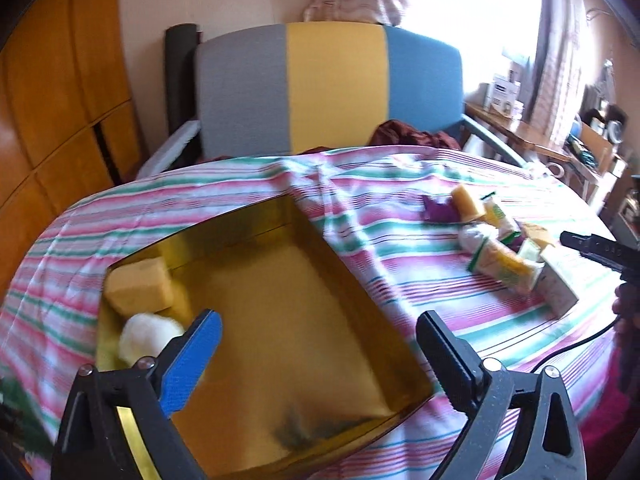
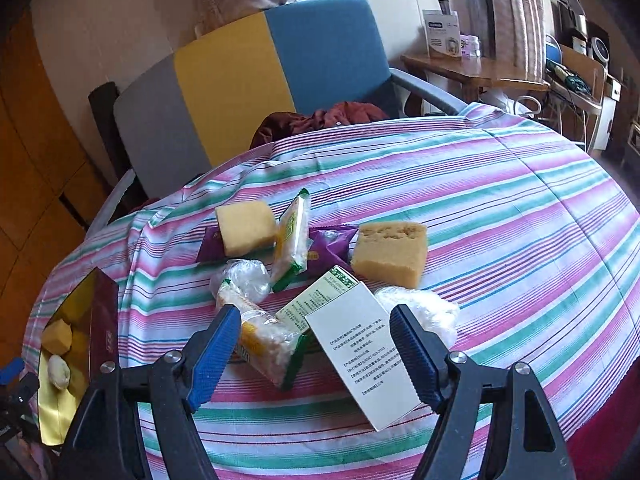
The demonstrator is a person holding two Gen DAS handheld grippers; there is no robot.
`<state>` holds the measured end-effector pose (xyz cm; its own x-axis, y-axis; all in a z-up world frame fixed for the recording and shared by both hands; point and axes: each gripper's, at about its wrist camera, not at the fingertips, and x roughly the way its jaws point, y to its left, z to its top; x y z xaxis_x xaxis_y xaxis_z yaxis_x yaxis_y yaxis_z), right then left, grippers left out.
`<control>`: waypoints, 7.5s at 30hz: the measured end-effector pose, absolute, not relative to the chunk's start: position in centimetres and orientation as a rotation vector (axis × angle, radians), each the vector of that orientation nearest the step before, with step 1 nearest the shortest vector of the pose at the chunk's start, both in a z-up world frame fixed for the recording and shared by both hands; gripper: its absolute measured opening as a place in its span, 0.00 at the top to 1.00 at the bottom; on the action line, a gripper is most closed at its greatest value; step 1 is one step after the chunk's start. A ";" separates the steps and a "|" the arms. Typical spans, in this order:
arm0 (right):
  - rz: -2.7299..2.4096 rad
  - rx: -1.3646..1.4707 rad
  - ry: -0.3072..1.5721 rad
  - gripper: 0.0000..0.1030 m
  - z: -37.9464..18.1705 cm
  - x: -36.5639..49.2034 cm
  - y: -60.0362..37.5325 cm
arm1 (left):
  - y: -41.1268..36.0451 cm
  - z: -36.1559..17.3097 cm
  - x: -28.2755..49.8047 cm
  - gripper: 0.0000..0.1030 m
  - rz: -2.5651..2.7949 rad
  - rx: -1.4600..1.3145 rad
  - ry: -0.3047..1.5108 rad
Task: Organize objects
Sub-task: 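Return both tools to the pile and grasp the purple snack with the left gripper, then lift the purple snack with the left gripper while the right gripper grasps the WEIDAN biscuit pack, then place the purple snack in the tray with the left gripper while the right gripper drops the biscuit pack there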
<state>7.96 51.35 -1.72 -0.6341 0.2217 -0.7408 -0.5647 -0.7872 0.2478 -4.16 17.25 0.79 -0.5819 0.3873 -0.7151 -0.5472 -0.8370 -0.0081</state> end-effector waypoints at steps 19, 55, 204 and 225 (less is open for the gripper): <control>2.386 -1.014 0.818 0.24 -2.2 8.3 52.7 | 35.0 -2.7 -11.6 0.35 2.160 -1.090 0.624; 2.345 -1.085 1.029 0.24 -4.1 8.3 54.5 | 44.2 -9.0 -14.0 0.63 1.768 -1.014 0.813; 3.156 -1.893 0.016 0.58 -4.2 -5.4 10.6 | -8.3 -2.1 -5.1 0.31 2.818 -1.183 -0.238; 3.004 -1.458 0.185 0.32 -0.2 -0.9 24.4 | 1.8 0.1 -2.8 0.25 2.679 -1.043 0.104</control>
